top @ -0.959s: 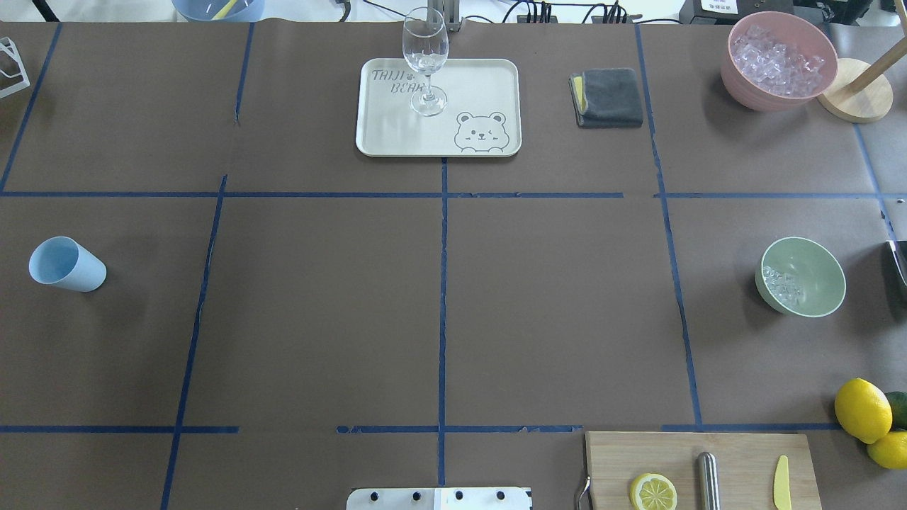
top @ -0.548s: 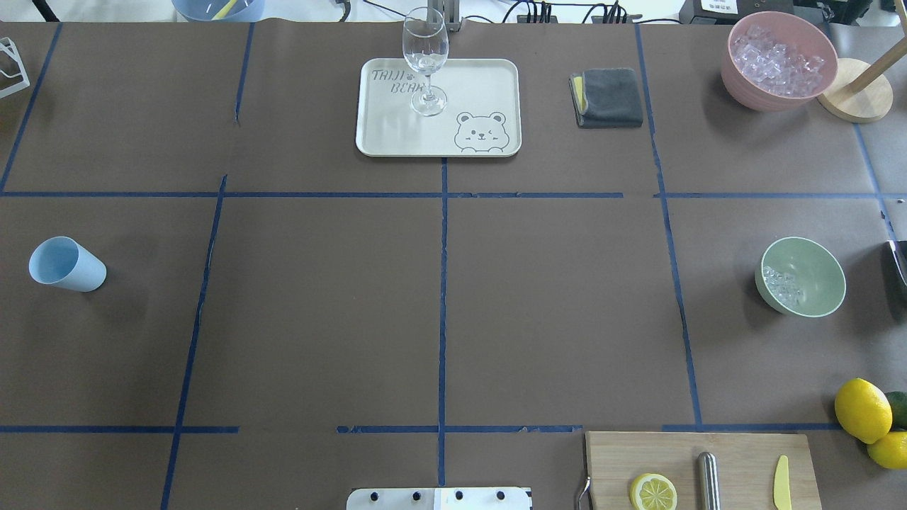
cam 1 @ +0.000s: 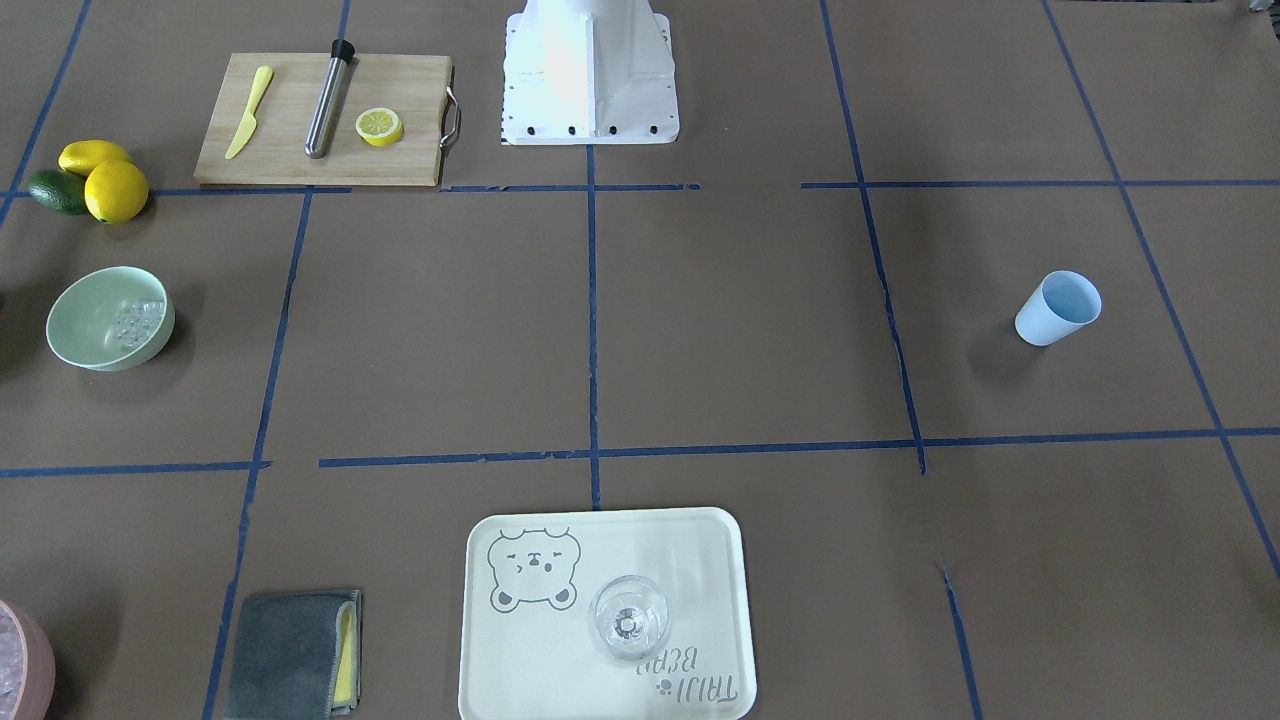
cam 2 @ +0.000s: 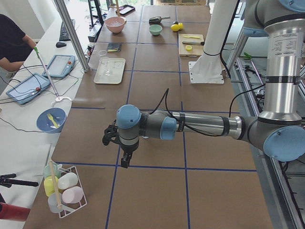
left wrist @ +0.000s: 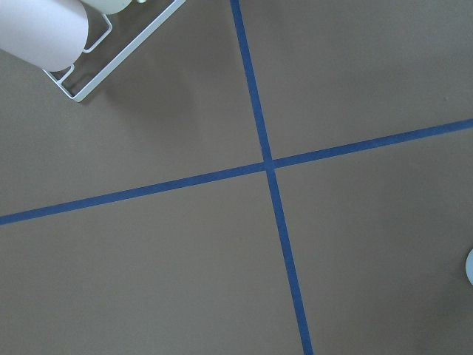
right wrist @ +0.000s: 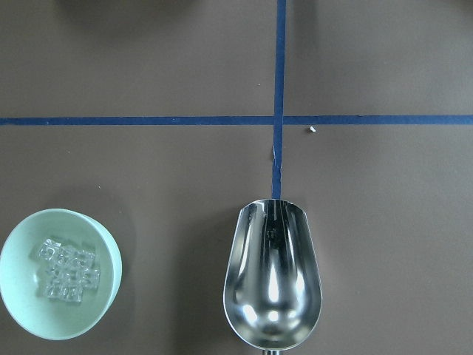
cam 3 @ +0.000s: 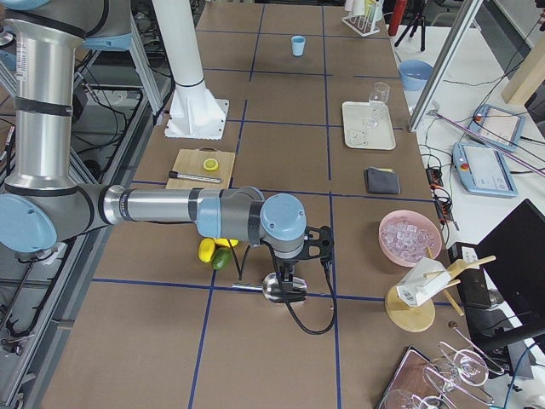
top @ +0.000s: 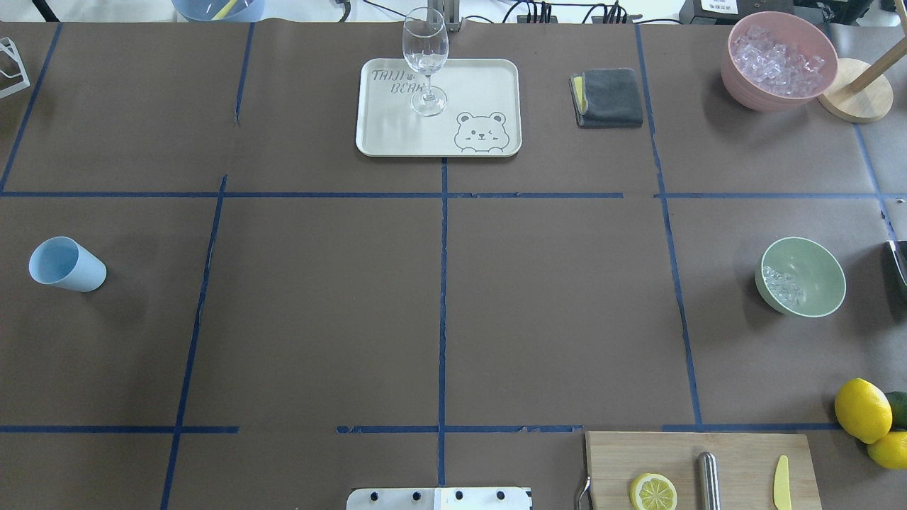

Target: Pour ice into bowl

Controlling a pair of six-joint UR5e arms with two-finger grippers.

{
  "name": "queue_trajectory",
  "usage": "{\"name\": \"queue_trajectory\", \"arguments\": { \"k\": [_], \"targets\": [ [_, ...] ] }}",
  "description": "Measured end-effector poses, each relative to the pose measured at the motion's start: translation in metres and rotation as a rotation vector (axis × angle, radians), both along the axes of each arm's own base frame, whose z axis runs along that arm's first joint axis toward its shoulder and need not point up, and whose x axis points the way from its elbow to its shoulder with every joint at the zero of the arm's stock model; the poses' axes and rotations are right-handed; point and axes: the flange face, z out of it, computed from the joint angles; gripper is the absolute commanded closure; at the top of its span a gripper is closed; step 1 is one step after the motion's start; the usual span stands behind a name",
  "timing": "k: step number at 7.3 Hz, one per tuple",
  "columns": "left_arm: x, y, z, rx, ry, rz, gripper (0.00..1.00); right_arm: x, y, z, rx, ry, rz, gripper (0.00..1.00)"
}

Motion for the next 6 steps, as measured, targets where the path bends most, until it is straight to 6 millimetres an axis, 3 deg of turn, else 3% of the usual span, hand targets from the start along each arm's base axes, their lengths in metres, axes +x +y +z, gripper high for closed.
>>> {"name": "queue_trajectory", "arguments": {
  "k": [6],
  "targets": [
    [0.0,0.0002,-0.0012,0.002,0.0,-0.001,0.0,0.001,-0.0088,-0.0046,0.012,0.002,0.0,0.0]
  ]
}}
